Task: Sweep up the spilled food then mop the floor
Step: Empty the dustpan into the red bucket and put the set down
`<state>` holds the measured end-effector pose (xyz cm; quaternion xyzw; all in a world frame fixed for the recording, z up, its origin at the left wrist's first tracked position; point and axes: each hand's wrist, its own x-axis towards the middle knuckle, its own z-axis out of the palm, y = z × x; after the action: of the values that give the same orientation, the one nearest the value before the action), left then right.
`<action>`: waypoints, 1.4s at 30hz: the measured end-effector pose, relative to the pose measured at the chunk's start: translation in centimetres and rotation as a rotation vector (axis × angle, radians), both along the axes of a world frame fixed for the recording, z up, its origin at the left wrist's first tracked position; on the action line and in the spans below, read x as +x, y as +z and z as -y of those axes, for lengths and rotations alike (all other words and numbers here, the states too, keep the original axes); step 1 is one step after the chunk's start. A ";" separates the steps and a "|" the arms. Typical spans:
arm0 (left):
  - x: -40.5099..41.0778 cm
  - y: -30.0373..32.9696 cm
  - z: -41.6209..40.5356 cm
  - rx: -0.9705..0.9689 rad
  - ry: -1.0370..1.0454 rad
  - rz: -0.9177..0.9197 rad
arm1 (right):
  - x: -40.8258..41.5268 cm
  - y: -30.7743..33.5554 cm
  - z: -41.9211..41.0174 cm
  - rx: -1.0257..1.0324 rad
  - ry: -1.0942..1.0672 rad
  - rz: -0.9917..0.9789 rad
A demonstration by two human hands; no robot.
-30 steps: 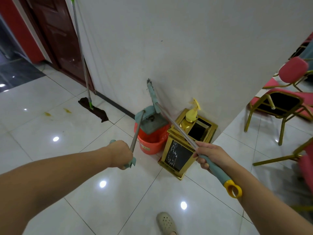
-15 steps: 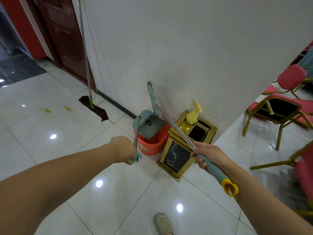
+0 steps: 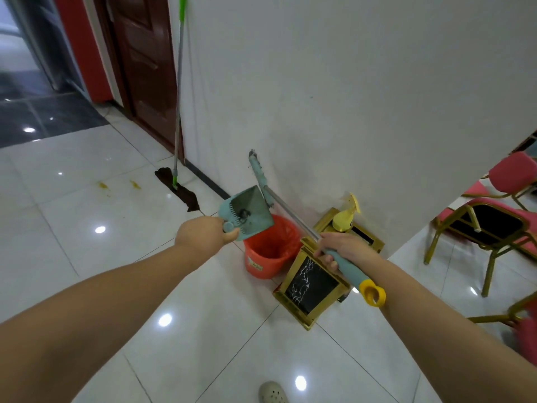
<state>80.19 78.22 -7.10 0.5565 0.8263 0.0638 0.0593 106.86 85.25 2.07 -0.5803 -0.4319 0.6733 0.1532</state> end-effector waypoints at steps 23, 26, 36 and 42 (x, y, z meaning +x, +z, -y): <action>-7.4 -7.6 5.0 0.243 0.764 0.919 | -24.3 -4.9 -5.3 -0.112 0.573 0.321; -8.2 -8.8 2.5 0.213 0.832 0.964 | -26.9 -6.5 -8.4 -0.169 0.600 0.332; -10.2 -11.4 -9.1 0.162 1.077 1.231 | -34.0 -10.2 -20.8 -0.325 0.735 0.423; -11.0 -11.4 -14.4 0.165 1.164 1.310 | -37.6 -10.3 -24.5 -0.391 0.883 0.486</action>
<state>69.23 92.60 -18.53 -0.0988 0.7715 0.4497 0.4389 69.22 109.76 -8.24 -0.5000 -0.5244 0.5880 -0.3595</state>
